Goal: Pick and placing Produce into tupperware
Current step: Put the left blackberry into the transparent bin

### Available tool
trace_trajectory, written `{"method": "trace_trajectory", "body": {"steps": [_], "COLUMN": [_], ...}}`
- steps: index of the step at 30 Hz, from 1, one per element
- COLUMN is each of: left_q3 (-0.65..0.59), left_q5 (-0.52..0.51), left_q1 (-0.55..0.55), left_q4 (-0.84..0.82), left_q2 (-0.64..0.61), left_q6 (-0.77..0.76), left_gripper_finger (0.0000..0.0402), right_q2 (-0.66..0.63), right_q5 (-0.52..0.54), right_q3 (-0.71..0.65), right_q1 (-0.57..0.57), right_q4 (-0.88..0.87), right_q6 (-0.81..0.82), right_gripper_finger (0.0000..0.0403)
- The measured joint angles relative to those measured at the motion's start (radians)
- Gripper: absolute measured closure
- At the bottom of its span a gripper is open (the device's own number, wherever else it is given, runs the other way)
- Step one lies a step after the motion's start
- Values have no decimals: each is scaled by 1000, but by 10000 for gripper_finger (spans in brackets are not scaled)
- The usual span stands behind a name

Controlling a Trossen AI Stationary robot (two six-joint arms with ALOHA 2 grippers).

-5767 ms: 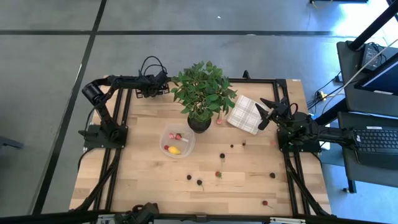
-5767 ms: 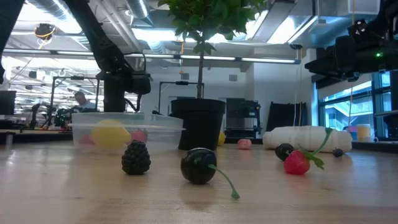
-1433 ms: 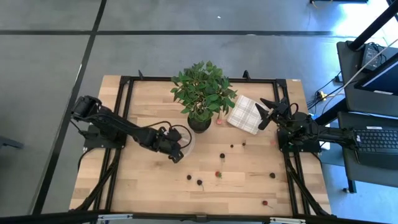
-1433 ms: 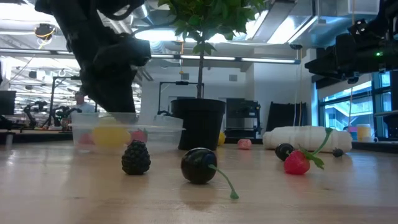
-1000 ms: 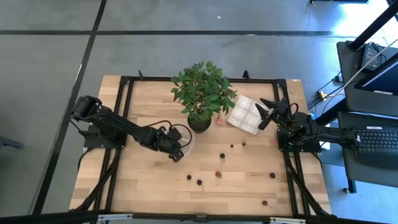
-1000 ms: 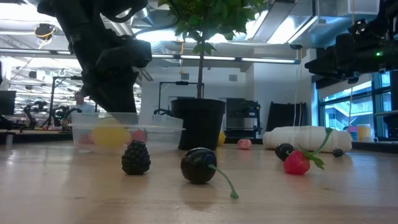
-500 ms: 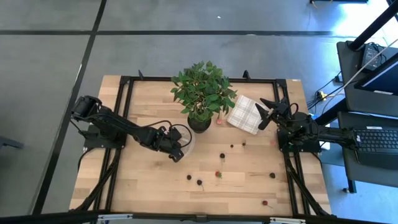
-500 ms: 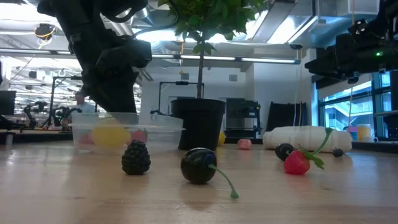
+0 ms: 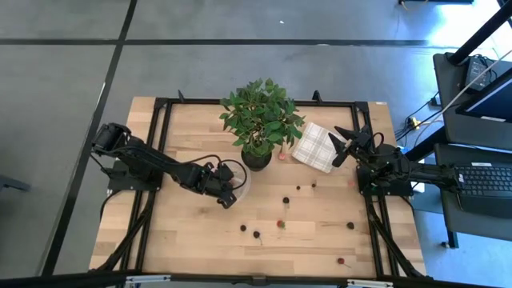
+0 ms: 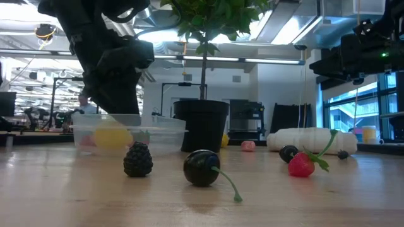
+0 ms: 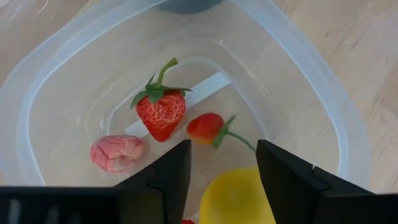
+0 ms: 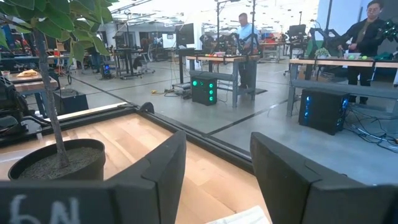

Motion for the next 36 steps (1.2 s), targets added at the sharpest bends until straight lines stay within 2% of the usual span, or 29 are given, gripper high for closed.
{"method": "trace_trajectory", "body": {"steps": [11,16,19,22,31,33,36], "left_q3": [0,0,0,0,0,0,17], "left_q5": [5,89,94,104,117,139,142], "left_q1": [0,-11,-39,-73,-150,-156,-171], "left_q4": [-1,1,15,94,556,581,510], "left_q2": [-9,-62,-104,-131,-146,-146,-145], "left_q6": [0,0,11,100,350,414,446], "left_gripper_finger": [216,216,217,217,217,217,217], "right_q2": [0,0,0,0,0,0,0], "right_q5": [0,0,0,0,0,0,0], "right_q3": [0,0,0,0,0,0,0], "right_q1": [0,0,0,0,0,0,0], "right_q4": [0,0,-1,-1,0,0,0], "right_q6": [0,0,-2,-3,-1,0,1], "right_gripper_finger": [221,221,221,221,221,221,221]}}
